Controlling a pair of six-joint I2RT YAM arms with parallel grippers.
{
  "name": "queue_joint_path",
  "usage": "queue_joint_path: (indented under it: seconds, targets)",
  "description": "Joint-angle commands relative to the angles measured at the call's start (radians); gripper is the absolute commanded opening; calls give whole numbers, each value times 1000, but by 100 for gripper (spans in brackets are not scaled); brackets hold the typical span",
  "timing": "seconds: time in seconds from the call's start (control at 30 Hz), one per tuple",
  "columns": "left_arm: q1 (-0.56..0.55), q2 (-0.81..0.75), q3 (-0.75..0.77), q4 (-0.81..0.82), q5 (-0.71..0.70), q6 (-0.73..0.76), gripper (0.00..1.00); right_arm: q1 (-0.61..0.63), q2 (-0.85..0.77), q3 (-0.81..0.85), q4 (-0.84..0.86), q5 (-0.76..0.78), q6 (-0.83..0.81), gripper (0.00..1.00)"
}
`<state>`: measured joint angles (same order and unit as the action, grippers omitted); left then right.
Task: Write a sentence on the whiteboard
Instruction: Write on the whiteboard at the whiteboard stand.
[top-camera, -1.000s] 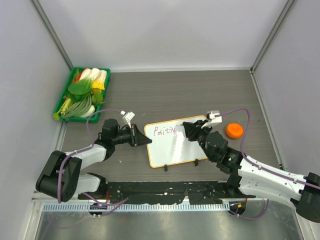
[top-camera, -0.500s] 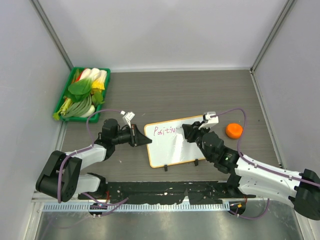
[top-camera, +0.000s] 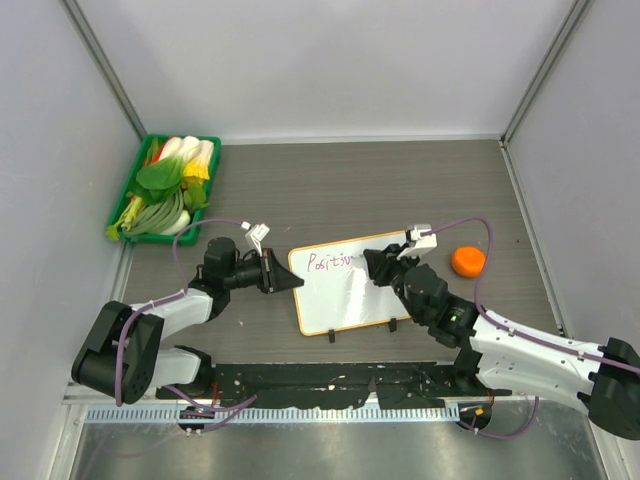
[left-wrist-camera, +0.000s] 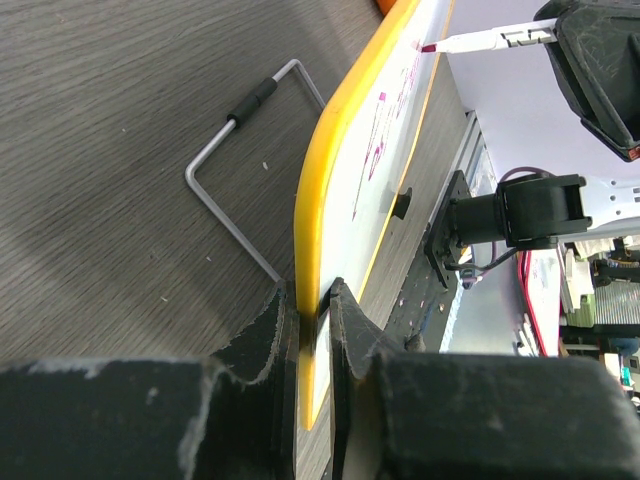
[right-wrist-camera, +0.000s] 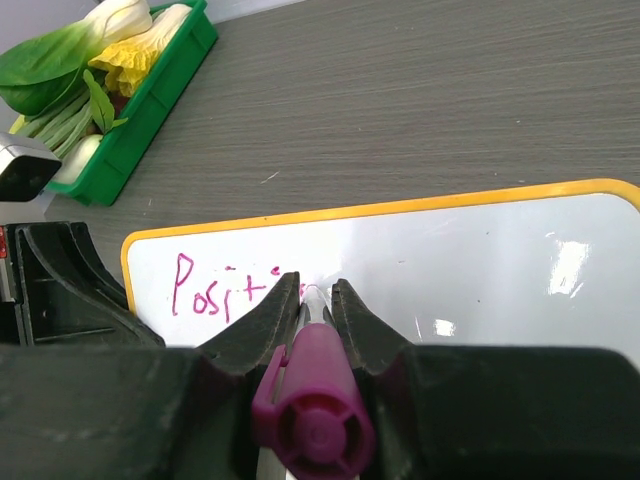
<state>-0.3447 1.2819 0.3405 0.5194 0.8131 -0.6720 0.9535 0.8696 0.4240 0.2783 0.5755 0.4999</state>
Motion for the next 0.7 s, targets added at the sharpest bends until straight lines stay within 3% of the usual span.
queue_joint_path:
  seconds: [0.0,0.67]
  targets:
    - [0,23,2,-64,-88,69,0,-1,-20,-14,-37,24,8,1]
    - [0,23,2,-64,-89,69,0,-1,-70,-36,-47,-17,26,1]
